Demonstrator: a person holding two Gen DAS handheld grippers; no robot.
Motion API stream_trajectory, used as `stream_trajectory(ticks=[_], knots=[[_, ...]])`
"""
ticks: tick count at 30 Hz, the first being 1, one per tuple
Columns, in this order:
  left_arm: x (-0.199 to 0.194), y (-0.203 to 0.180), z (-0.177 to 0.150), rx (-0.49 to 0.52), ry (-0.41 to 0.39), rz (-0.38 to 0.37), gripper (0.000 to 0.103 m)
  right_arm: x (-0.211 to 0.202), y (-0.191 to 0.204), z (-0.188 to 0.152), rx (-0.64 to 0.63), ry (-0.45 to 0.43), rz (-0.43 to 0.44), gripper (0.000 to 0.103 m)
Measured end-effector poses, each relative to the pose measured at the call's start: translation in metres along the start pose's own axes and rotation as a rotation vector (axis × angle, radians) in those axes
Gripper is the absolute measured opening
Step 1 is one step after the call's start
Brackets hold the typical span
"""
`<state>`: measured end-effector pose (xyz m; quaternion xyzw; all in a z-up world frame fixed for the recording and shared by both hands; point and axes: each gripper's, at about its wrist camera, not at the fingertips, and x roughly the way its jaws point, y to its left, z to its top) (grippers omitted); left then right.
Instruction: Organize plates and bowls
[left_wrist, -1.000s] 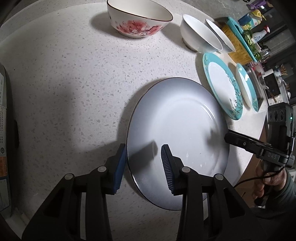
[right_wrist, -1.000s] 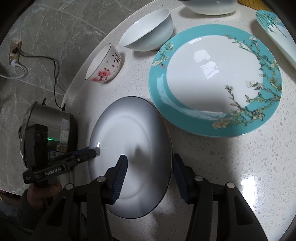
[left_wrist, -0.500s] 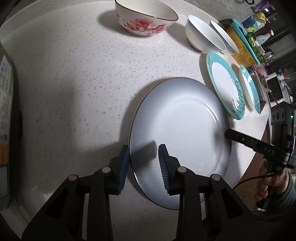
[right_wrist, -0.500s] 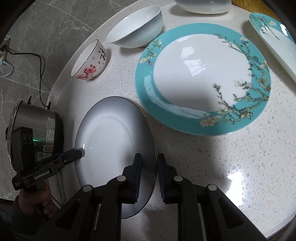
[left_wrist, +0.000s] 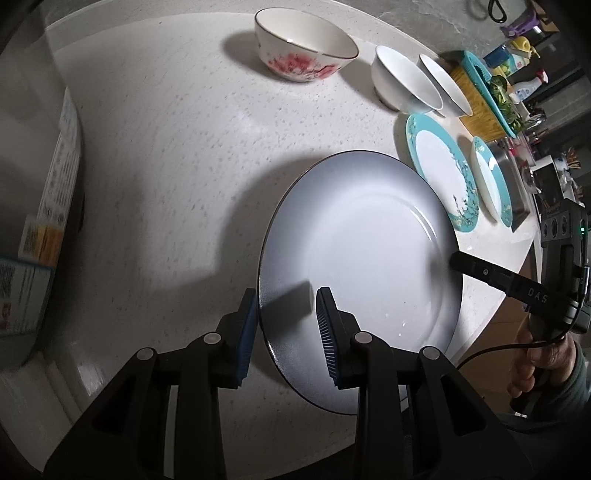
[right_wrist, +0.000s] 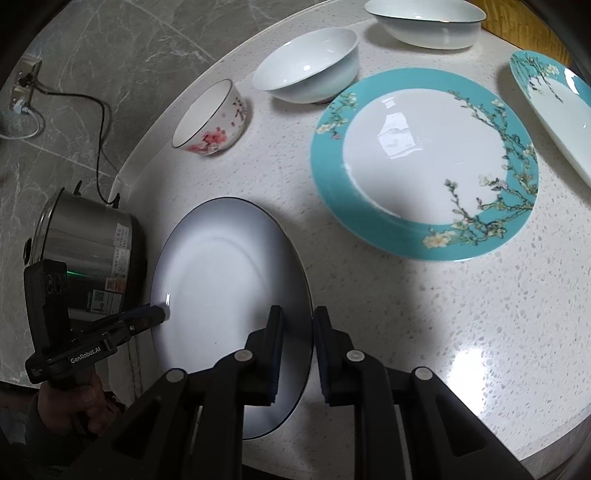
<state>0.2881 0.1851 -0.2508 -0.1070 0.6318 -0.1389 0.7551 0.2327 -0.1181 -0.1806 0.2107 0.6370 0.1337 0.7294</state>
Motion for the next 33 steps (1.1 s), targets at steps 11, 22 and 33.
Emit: stream_trajectory(ticks=[11,22,33], knots=[[0.005,0.023,-0.02,-0.019,-0.003,0.029,0.028,0.02,0.012,-0.004,-0.045,0.013,-0.012,0.019],[0.005,0.018,-0.024,0.006,-0.03,0.031,0.028,0.03,0.005,-0.008,-0.039,0.013,-0.024,0.02],[-0.026,0.001,-0.009,0.02,-0.131,0.085,0.069,-0.002,0.009,-0.013,-0.044,-0.063,-0.002,0.039]])
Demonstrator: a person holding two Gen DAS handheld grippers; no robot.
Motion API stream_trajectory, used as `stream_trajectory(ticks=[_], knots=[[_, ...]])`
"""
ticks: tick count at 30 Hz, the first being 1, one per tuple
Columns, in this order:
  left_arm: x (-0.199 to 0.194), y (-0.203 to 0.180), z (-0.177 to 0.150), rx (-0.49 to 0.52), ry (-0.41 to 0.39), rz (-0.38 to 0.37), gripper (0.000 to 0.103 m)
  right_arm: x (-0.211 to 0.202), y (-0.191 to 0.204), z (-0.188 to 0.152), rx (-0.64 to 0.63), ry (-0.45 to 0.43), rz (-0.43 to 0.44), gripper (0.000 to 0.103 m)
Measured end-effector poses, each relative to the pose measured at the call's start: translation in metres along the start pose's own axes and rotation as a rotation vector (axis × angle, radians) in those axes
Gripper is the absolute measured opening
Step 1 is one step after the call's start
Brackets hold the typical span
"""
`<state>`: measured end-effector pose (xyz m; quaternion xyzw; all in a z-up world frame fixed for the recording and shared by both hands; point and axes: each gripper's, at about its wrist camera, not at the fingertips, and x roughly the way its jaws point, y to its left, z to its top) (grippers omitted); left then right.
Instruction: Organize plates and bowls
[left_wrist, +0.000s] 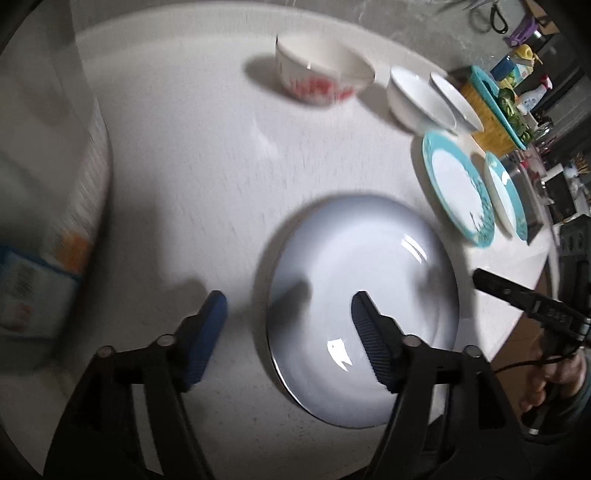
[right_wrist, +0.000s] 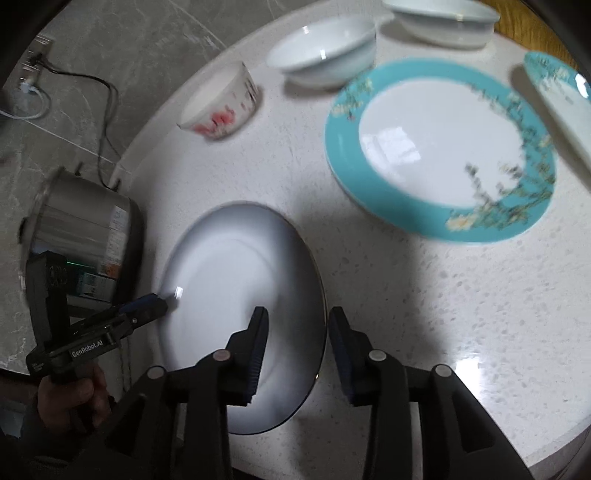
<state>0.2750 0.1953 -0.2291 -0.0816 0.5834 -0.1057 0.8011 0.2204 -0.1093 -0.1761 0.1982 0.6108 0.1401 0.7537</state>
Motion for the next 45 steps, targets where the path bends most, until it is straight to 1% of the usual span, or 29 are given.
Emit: stream_trajectory(ticks=[2,3,4,6,7,9,10,11,13,15,17,19,22,25,27,29,31,34,36,39,40,41,42,43,45], knots=[[-0.012,-0.011,0.012,0.023,-0.027,0.009,0.069,-0.016,-0.003,0.005,0.002,-0.039,-0.018,0.04],[-0.021,-0.019,0.02,0.03,-0.053,-0.009,0.069,-0.026,-0.006,0.009,0.007,-0.064,-0.029,0.041],[-0.028,-0.03,0.028,0.041,-0.082,-0.042,0.073,-0.036,-0.01,0.012,0.015,-0.089,-0.033,0.042],[-0.034,-0.054,0.044,0.075,-0.117,-0.104,0.081,-0.055,-0.02,0.017,0.047,-0.15,-0.035,0.048],[-0.031,-0.068,0.051,0.095,-0.119,-0.144,0.082,-0.062,-0.026,0.018,0.062,-0.171,-0.034,0.048],[-0.015,-0.096,0.066,0.129,-0.072,-0.216,0.082,-0.077,-0.049,0.019,0.129,-0.229,-0.024,0.049],[-0.005,-0.108,0.073,0.142,-0.05,-0.241,0.082,-0.08,-0.06,0.019,0.162,-0.24,-0.021,0.049],[0.009,-0.122,0.083,0.159,-0.024,-0.241,0.082,-0.082,-0.069,0.018,0.191,-0.242,-0.019,0.049],[0.029,-0.138,0.098,0.177,0.002,-0.209,0.082,-0.085,-0.095,0.016,0.261,-0.241,-0.006,0.049],[0.051,-0.152,0.117,0.178,0.035,-0.19,0.082,-0.086,-0.117,0.013,0.304,-0.262,0.0,0.049],[0.067,-0.161,0.128,0.192,0.052,-0.171,0.082,-0.083,-0.135,0.014,0.342,-0.261,-0.003,0.049],[0.085,-0.168,0.139,0.196,0.089,-0.157,0.082,-0.079,-0.151,0.015,0.368,-0.264,0.024,0.05],[0.108,-0.172,0.15,0.194,0.129,-0.163,0.082,-0.072,-0.165,0.019,0.369,-0.271,0.029,0.05],[0.129,-0.183,0.151,0.206,0.174,-0.13,0.082,-0.064,-0.174,0.026,0.384,-0.267,0.041,0.05],[0.141,-0.187,0.152,0.195,0.195,-0.142,0.082,-0.061,-0.181,0.03,0.388,-0.257,0.045,0.05],[0.149,-0.187,0.151,0.189,0.203,-0.136,0.082,-0.057,-0.184,0.033,0.388,-0.249,0.053,0.05],[0.149,-0.184,0.149,0.184,0.186,-0.139,0.081,-0.056,-0.186,0.034,0.384,-0.259,0.057,0.05],[0.151,-0.184,0.154,0.172,0.181,-0.146,0.08,-0.054,-0.186,0.04,0.385,-0.265,0.059,0.05],[0.152,-0.187,0.155,0.187,0.182,-0.143,0.08,-0.052,-0.185,0.044,0.381,-0.268,0.059,0.05],[0.154,-0.196,0.154,0.235,0.178,-0.114,0.079,-0.047,-0.181,0.05,0.37,-0.26,0.062,0.049],[0.156,-0.2,0.155,0.252,0.174,-0.105,0.077,-0.045,-0.18,0.052,0.366,-0.255,0.063,0.048],[0.157,-0.203,0.156,0.266,0.17,-0.096,0.076,-0.043,-0.178,0.053,0.363,-0.245,0.066,0.042],[0.157,-0.206,0.155,0.276,0.166,-0.091,0.07,-0.042,-0.177,0.054,0.358,-0.238,0.063,0.041],[0.157,-0.209,0.156,0.288,0.162,-0.092,0.055,-0.041,-0.174,0.055,0.348,-0.235,0.051,0.04],[0.157,-0.214,0.157,0.305,0.152,-0.056,0.048,-0.039,-0.172,0.057,0.335,-0.223,0.028,0.03]])
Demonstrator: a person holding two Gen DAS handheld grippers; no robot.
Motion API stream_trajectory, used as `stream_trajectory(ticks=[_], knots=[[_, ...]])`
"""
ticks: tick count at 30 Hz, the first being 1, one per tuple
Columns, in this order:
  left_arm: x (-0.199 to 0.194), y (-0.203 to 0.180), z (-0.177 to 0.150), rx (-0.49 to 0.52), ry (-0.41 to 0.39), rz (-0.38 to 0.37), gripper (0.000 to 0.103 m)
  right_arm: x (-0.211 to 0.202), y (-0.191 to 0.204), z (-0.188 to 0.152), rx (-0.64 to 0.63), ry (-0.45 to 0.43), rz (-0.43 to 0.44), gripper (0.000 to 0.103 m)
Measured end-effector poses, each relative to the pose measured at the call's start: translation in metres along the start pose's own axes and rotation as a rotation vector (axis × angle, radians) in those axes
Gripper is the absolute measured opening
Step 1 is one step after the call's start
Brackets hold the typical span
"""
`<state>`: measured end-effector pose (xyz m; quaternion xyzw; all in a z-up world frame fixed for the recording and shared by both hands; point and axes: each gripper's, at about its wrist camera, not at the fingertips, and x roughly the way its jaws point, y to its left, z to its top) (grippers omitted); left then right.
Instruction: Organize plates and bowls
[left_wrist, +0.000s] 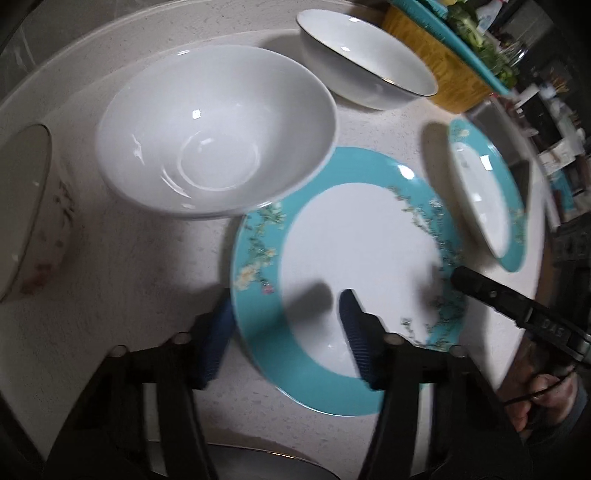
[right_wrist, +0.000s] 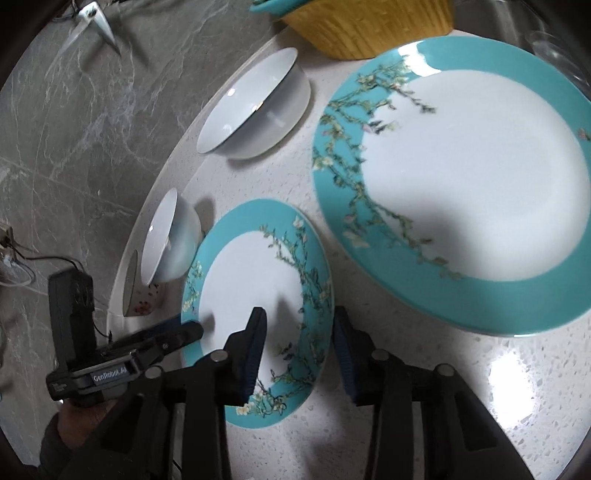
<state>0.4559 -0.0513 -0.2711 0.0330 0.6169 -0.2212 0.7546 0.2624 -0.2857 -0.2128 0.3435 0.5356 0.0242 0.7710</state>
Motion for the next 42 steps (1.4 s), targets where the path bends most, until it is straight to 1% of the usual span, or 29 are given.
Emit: stream_trajectory(ticks=[1,2,3,4,5,6,10,18,20,27,30,34,42], knots=[[0.0,0.0,0.0,-0.001,-0.004,-0.001,0.044,0.0,0.0,0.0,-0.004,-0.001,-0.021,0.027],[-0.001,0.003,0.001,-0.013,-0.01,-0.004,0.039,0.0,-0.001,0.001,-0.003,-0.002,-0.032,0.02],[-0.002,0.008,0.002,-0.034,-0.014,-0.009,0.029,0.0,-0.004,0.001,0.003,0.0,-0.038,0.013],[-0.003,0.014,0.003,-0.055,-0.015,-0.024,0.022,-0.001,-0.008,0.001,0.012,0.003,-0.034,0.013],[-0.002,0.018,0.004,-0.067,-0.014,-0.035,0.02,-0.001,-0.008,0.001,0.01,0.004,-0.035,0.013],[-0.002,0.019,0.003,-0.068,-0.013,-0.041,0.02,-0.001,-0.007,0.002,0.001,0.004,-0.044,0.013],[-0.001,0.014,0.005,-0.056,-0.015,-0.02,0.02,0.0,-0.004,0.003,-0.013,-0.001,-0.066,0.013],[-0.003,0.011,-0.003,-0.073,-0.018,-0.036,0.018,-0.005,-0.004,0.004,-0.018,-0.007,-0.081,0.013],[-0.01,0.017,-0.01,-0.075,-0.021,-0.04,0.018,-0.006,-0.002,0.004,-0.027,-0.008,-0.084,0.013],[-0.038,0.007,-0.027,-0.07,-0.064,-0.033,0.018,-0.02,0.005,-0.002,-0.053,-0.017,-0.08,0.013],[-0.056,0.008,-0.041,-0.09,-0.086,-0.038,0.018,-0.03,0.011,-0.003,-0.076,-0.02,-0.071,0.013],[-0.087,0.015,-0.071,-0.137,-0.127,-0.018,0.018,-0.039,0.035,-0.007,-0.149,-0.009,-0.042,0.013],[-0.145,0.05,-0.14,-0.283,-0.192,0.056,0.018,-0.023,0.093,-0.025,-0.299,0.066,0.038,0.013]])
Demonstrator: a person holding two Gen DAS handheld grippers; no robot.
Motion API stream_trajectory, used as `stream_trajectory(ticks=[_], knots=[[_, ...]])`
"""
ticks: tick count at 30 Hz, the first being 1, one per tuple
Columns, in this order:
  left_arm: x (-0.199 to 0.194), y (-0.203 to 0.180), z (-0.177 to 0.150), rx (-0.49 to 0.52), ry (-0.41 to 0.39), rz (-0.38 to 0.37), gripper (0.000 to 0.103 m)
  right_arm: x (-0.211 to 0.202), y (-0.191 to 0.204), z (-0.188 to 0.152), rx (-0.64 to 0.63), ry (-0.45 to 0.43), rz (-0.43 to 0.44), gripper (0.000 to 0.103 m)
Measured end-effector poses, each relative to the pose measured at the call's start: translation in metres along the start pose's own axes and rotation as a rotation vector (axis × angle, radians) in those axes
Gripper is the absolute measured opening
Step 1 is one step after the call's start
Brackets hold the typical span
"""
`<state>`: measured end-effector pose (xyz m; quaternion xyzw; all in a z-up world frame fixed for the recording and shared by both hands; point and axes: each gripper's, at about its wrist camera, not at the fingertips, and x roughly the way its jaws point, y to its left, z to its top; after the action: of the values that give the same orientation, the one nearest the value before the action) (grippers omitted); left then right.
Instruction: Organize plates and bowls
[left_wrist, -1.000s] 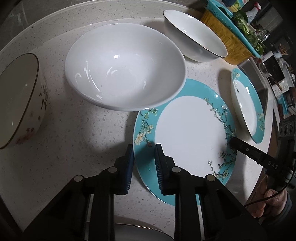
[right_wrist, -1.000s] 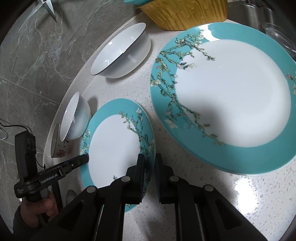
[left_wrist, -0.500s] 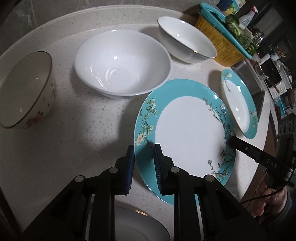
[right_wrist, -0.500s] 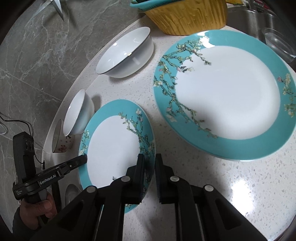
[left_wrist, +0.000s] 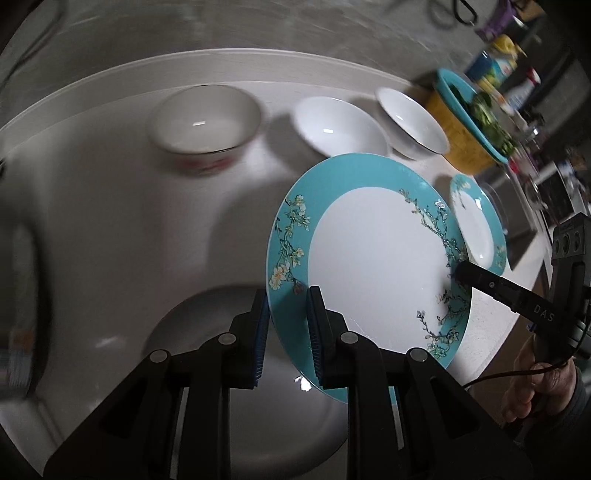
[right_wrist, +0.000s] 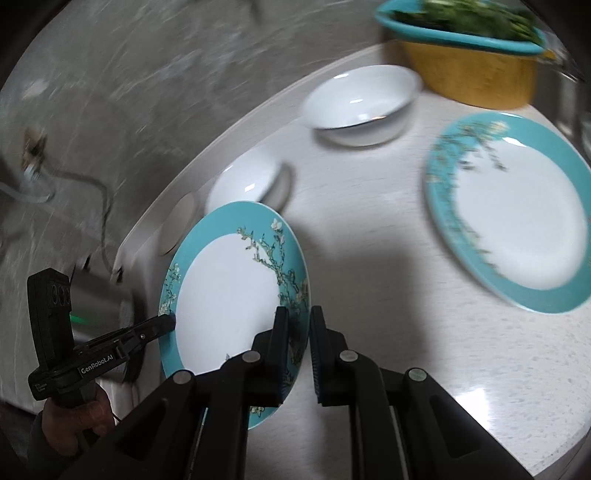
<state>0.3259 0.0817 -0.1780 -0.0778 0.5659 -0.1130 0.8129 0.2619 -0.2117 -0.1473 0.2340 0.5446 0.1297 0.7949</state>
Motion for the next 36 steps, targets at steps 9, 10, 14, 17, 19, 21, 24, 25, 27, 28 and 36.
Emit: stream_trajectory(ticks=[9,10,14,17,19,21,24,25,27,28,36], knots=[[-0.034,0.055,-0.067,-0.146,-0.004,0.072,0.018,0.035,0.058,-0.02,-0.151,0.116,0.071,0.013],[-0.034,0.06,-0.076,-0.156,0.001,0.079,0.018,0.039,0.062,-0.024,-0.163,0.13,0.073,0.013],[-0.037,0.079,-0.105,-0.183,0.018,0.096,0.018,0.057,0.072,-0.042,-0.203,0.185,0.068,0.014],[-0.033,0.084,-0.116,-0.196,0.027,0.101,0.018,0.067,0.076,-0.051,-0.221,0.214,0.059,0.014],[-0.032,0.089,-0.121,-0.193,0.031,0.106,0.018,0.071,0.077,-0.057,-0.235,0.224,0.051,0.014],[-0.03,0.094,-0.125,-0.187,0.033,0.112,0.018,0.075,0.08,-0.062,-0.253,0.231,0.039,0.014],[-0.018,0.088,-0.121,-0.181,0.039,0.118,0.018,0.078,0.081,-0.068,-0.265,0.238,0.027,0.014],[-0.016,0.087,-0.121,-0.177,0.041,0.121,0.018,0.077,0.08,-0.07,-0.271,0.238,0.024,0.014],[-0.01,0.085,-0.118,-0.171,0.045,0.122,0.018,0.079,0.083,-0.072,-0.285,0.237,0.012,0.014],[-0.007,0.084,-0.118,-0.168,0.048,0.123,0.018,0.079,0.082,-0.074,-0.292,0.235,0.007,0.014],[0.006,0.081,-0.115,-0.137,0.055,0.125,0.019,0.082,0.087,-0.079,-0.361,0.213,-0.05,0.016]])
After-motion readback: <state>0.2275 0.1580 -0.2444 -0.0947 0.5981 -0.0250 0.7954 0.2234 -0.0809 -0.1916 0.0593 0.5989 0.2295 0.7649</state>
